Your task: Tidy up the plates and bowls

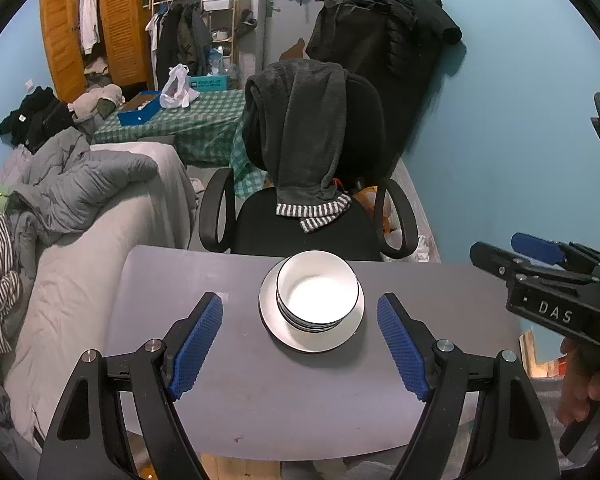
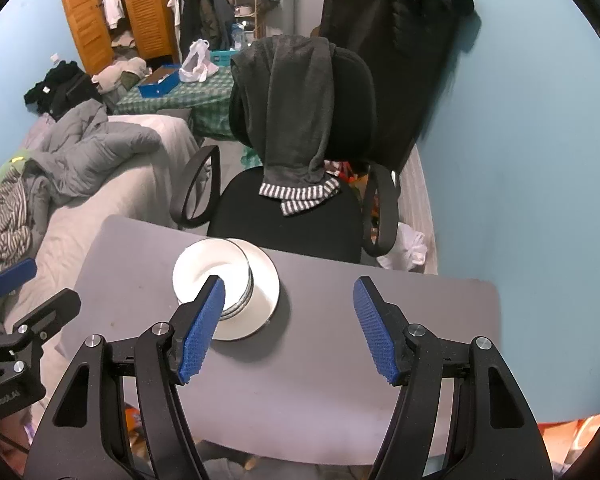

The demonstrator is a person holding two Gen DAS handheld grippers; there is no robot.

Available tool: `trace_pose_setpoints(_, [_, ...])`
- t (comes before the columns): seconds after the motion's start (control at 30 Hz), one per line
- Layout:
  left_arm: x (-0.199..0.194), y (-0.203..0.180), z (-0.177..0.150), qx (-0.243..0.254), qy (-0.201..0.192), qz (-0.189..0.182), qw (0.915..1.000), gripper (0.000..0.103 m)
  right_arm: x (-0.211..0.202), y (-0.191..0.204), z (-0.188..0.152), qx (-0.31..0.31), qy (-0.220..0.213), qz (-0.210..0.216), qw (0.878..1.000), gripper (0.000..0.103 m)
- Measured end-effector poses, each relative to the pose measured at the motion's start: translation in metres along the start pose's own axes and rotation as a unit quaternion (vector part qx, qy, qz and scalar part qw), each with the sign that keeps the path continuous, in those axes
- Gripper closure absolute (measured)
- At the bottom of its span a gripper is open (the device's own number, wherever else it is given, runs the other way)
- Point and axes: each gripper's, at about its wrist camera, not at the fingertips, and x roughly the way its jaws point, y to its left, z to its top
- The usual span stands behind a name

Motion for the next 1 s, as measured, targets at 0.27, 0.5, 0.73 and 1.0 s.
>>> trace_pose_setpoints(0.27, [-0.0009,-0.0036,0.0005,-0.009,0.001,0.002,1.0,0.022,0.0014,-0.0059,-0.0046,-0.003,0.008,0.003,1.0,0.037])
trace_pose_setpoints(0.5, [-0.0013,-0.0038,-0.0015,-0.007,0.008,0.004,0.9999,0.022,0.0021,-0.0077,-0.0049,-0.002,0.012,0.003,1.0,0.037])
trace_pose_setpoints(0.73, [0.0,-0.0021,0.0002,-0.007,0.016,0.006,0.9998,0.016,0.0022,-0.0082,-0.006,-0.003,0.013,0.004,1.0,0.037])
trace_pose_setpoints(1.0, [0.0009,-0.0063,-0.0011,0.012,0.021,0.014,0.9996,0.016,0.0017,-0.0077,-0.0068,-0.005,0.015,0.003,1.0,0.037])
